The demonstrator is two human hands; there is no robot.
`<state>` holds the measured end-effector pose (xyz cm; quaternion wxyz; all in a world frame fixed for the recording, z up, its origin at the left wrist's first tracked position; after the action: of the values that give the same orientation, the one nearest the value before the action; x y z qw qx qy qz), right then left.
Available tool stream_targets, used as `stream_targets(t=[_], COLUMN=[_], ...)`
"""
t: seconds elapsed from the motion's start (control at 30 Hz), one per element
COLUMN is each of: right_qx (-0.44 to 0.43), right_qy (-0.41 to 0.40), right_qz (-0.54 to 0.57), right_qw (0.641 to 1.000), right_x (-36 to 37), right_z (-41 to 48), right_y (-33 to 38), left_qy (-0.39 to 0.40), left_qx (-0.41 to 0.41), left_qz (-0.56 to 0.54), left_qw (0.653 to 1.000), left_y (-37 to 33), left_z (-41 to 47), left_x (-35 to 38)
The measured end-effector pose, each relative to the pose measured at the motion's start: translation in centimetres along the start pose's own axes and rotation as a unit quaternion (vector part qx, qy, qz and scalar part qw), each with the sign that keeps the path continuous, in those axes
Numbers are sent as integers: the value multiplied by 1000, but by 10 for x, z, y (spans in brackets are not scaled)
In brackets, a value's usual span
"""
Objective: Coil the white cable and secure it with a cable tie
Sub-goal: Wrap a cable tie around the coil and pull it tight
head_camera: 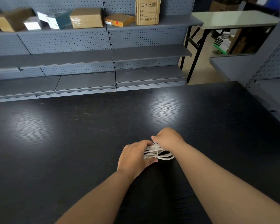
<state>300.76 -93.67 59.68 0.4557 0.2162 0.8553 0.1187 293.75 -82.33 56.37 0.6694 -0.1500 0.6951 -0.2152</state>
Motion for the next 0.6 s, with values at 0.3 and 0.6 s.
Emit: stream_targets(t=[0.3,0.6], right_qx=[33,43], right_qy=[19,2], right_qz=[41,109], right_qw=[998,993], right_x=[-6,-9], right_z=[14,10], right_y=[12,9], left_qy=[9,9], left_qx=[7,-3], left_qz=[5,-13], left_qw=[1000,1000], left_y=[2,2], left_z=[2,4], left_x=[2,1])
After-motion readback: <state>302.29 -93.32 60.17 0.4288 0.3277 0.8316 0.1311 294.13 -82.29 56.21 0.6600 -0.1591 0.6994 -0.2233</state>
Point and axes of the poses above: each hand's wrist, its own z-axis towards the middle knuckle, its own x-axis out of the palm, y = z × x, the point moved 3 cm from there along z, towards the middle knuckle, and after that the axes turned 4 degrees about x, right-handed, at the moved point
